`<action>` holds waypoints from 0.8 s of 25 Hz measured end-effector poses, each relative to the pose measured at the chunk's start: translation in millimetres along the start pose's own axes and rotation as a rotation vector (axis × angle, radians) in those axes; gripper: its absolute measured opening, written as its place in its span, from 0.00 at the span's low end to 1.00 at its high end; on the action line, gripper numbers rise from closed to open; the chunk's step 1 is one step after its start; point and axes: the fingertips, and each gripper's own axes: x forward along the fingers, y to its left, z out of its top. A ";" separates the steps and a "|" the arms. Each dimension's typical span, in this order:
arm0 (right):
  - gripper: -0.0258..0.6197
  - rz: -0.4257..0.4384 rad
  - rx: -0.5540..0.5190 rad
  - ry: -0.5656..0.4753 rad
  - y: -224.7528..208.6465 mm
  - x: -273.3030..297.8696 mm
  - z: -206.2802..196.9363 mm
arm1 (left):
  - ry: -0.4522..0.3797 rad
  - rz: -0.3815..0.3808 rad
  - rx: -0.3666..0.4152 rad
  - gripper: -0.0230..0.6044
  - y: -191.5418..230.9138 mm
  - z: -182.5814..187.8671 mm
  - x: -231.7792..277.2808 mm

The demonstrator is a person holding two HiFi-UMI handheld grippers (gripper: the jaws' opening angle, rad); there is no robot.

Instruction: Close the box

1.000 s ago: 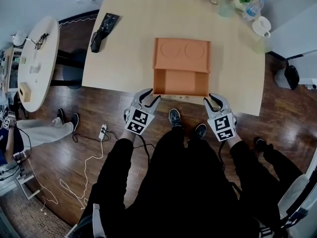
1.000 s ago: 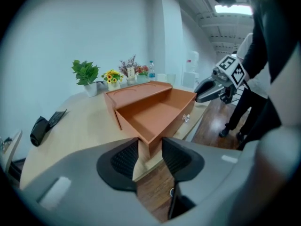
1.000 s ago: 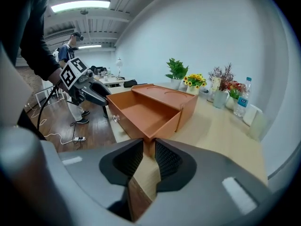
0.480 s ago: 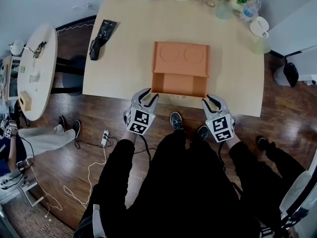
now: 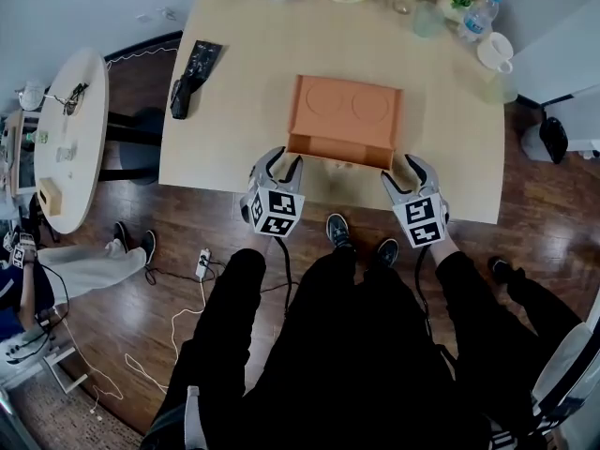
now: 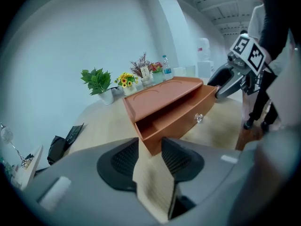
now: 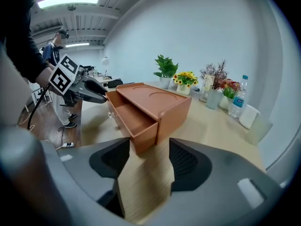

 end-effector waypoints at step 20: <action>0.71 0.148 -0.045 -0.035 -2.0 39.4 29.0 | -0.054 -0.489 0.209 0.61 6.8 21.2 39.7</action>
